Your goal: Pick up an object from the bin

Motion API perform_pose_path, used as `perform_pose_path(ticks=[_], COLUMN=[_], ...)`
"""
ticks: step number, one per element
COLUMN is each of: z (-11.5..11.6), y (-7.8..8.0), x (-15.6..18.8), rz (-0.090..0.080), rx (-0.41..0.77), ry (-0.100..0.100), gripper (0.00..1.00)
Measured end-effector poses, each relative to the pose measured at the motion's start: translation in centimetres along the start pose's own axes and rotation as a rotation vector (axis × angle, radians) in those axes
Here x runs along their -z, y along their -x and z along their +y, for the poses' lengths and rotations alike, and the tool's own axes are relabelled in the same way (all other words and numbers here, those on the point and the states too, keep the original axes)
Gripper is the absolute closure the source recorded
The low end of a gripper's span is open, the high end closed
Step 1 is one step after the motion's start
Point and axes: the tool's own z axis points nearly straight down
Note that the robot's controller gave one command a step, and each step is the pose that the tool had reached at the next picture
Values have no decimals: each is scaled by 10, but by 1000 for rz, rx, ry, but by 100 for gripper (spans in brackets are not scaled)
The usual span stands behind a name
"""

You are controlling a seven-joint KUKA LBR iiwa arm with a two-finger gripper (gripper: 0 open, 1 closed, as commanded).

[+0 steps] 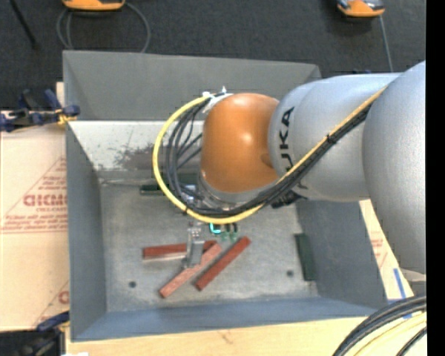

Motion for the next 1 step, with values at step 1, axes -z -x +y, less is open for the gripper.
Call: perform_pose_path(ticks=[1], z=[4], y=[25], x=[-85], rz=[-4], rx=[452], ry=[-2], gripper=[0])
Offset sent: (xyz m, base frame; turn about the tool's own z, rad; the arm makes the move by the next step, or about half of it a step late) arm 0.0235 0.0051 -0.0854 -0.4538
